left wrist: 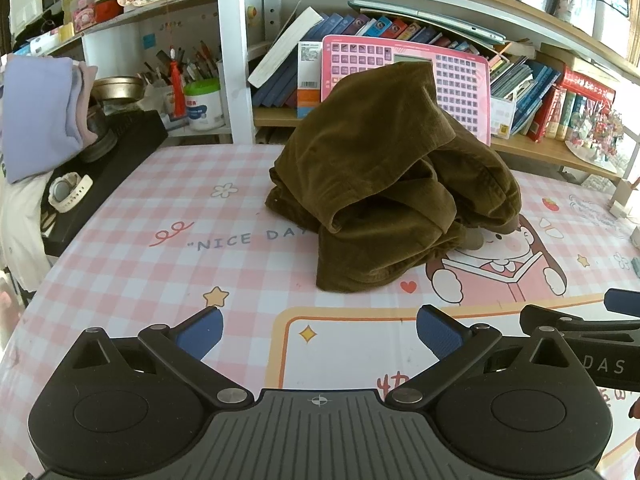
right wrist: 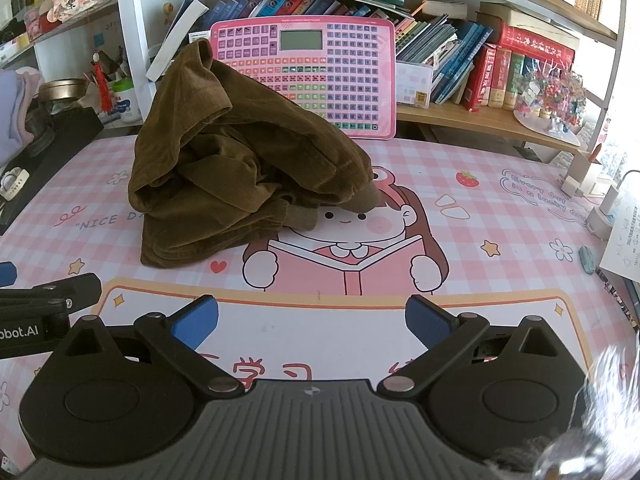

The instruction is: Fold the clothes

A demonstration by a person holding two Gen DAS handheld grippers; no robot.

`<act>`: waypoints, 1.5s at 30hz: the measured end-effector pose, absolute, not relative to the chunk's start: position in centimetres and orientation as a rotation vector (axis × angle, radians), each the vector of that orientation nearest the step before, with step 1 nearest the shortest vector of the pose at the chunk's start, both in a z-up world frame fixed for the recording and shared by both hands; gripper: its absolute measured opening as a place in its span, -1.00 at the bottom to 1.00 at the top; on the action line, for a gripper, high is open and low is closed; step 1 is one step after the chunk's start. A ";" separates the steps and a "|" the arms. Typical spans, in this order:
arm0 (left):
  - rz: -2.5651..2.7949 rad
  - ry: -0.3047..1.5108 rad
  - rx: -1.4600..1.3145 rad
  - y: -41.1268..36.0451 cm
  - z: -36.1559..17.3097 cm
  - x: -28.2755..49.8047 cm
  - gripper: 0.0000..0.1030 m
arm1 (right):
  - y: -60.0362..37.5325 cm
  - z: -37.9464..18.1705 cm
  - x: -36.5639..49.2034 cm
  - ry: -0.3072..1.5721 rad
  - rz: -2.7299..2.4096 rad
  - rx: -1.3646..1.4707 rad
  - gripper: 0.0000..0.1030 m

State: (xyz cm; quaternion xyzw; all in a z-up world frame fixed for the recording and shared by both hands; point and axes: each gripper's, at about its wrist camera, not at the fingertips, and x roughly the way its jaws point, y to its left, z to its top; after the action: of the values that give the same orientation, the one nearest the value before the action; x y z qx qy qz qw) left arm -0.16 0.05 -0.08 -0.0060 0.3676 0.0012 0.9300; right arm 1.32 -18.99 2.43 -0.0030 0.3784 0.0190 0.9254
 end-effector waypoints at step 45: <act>-0.003 0.746 -0.008 0.0 -0.6 0.9 1.00 | -19.9 1.8 2.6 0.803 0.038 0.029 0.97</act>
State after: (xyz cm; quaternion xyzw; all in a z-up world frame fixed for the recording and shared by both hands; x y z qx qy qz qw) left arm 0.93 0.04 -0.55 -0.0038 0.3645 -0.0015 0.9312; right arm 2.64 -19.85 1.85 0.0139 0.3908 0.0183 0.9202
